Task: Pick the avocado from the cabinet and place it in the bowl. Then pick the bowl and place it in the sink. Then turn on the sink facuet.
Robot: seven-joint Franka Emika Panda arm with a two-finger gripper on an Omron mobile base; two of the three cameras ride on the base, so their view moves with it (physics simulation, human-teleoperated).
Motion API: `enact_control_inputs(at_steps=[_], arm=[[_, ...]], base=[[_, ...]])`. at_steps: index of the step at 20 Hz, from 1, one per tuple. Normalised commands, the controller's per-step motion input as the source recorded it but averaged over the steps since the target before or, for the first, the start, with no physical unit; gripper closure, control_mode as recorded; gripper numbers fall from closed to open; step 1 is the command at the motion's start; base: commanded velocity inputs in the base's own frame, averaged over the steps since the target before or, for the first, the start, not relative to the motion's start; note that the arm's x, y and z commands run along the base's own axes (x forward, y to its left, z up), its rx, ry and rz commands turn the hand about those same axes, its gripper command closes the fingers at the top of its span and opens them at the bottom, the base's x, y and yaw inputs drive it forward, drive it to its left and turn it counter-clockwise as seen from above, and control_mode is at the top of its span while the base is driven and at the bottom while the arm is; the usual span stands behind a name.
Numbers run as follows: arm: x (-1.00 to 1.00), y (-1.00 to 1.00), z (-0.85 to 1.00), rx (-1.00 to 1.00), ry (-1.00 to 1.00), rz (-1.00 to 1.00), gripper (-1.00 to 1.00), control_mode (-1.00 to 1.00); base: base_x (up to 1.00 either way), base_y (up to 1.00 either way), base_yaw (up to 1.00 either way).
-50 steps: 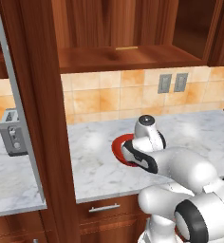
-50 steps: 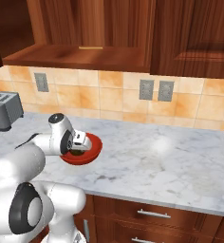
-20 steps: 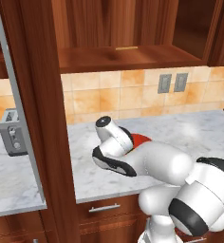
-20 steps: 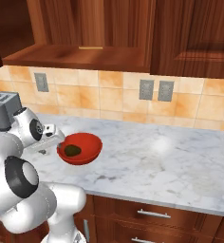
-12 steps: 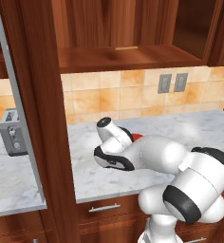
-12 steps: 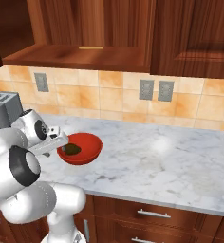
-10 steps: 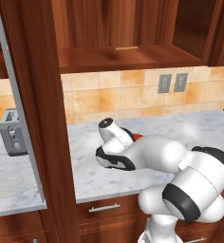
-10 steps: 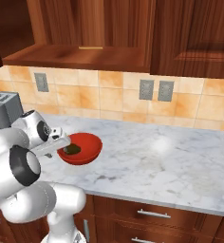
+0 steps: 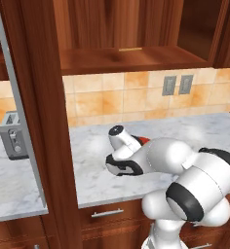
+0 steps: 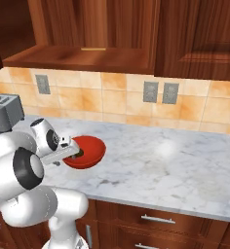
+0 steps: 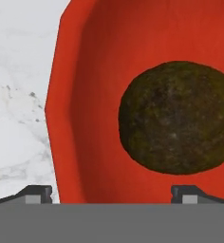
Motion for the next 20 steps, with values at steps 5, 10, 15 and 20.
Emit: enact_control_inputs(at_steps=[5,10,15,20], arm=[[-0.05,-0.12,-0.04,0.0,0.0,0.0,1.0,-1.0],[-0.04,-0.06,0.0,-0.02,0.02,0.01,1.0,-1.0],[-0.56,-0.11,0.56,-0.04,-0.06,0.18,1.0,-1.0],[-0.71,-0.17,0.98,-0.02,-0.12,0.29,1.0,-1.0]], base=[[0.0,0.0,0.0],[0.0,0.0,0.0],[0.0,0.0,0.0],[0.0,0.0,0.0]])
